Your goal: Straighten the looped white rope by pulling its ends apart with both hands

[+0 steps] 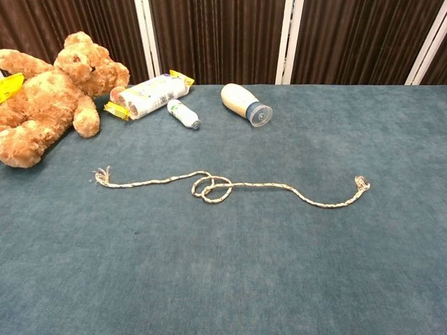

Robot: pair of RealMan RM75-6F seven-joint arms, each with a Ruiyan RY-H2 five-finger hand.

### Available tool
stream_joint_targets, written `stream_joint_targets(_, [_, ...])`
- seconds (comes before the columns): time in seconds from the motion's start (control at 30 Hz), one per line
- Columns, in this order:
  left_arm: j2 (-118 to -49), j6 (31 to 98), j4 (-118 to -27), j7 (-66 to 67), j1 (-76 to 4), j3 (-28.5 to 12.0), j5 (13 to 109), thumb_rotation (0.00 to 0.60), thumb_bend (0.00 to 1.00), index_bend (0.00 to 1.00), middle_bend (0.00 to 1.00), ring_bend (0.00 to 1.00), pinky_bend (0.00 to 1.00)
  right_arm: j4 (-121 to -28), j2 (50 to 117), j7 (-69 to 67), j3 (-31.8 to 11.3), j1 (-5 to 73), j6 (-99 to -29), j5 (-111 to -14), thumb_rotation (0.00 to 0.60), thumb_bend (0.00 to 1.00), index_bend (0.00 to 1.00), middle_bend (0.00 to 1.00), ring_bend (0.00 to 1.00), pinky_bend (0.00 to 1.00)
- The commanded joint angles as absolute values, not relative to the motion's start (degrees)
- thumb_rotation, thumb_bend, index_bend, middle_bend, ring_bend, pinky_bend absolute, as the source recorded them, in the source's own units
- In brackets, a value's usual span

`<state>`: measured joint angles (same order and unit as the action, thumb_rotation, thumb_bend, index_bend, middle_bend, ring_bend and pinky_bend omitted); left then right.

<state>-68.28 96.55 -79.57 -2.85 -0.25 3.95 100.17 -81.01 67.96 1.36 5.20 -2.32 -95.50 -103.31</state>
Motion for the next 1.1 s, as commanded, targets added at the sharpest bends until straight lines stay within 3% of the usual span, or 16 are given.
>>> stream_joint_targets(0.03, [-68.3,96.4,-79.6,-2.7,-0.3,4.0,100.3,0.6,0.39,0.0,0.0,0.0,0.03,-81.0,67.9,1.3,5.2,-2.3,-95.5,-103.3,0.6,0.24,0.0,0.0,0.0,0.0])
stream_joint_targets(0.27, [-70.0,92.0,-80.1,-1.5,-3.7,4.2,102.5,0.6,0.39,0.0,0.0,0.0,0.03,-81.1,68.5,2.2,5.2,-2.2,-95.1,-103.4,0.6,0.24,0.0,0.0,0.0,0.0])
stream_joint_targets(0.63, [-74.9,70.7,-82.5,-0.3,-17.7,-0.8,96.7,0.6,0.41,0.01,0.0,0.0,0.1,-80.2,70.4,4.7,4.6,-1.5,-93.3,-102.6,0.6,0.24,0.0,0.0,0.0,0.0])
stream_joint_targets(1.1, [-89.2,63.7,-69.8,0.5,-25.4,-5.5,89.3,0.6,0.41,0.28,0.0,0.0,0.1,-80.0,71.7,6.5,3.6,-0.3,-89.7,-99.6,0.6,0.24,0.0,0.0,0.0,0.0])
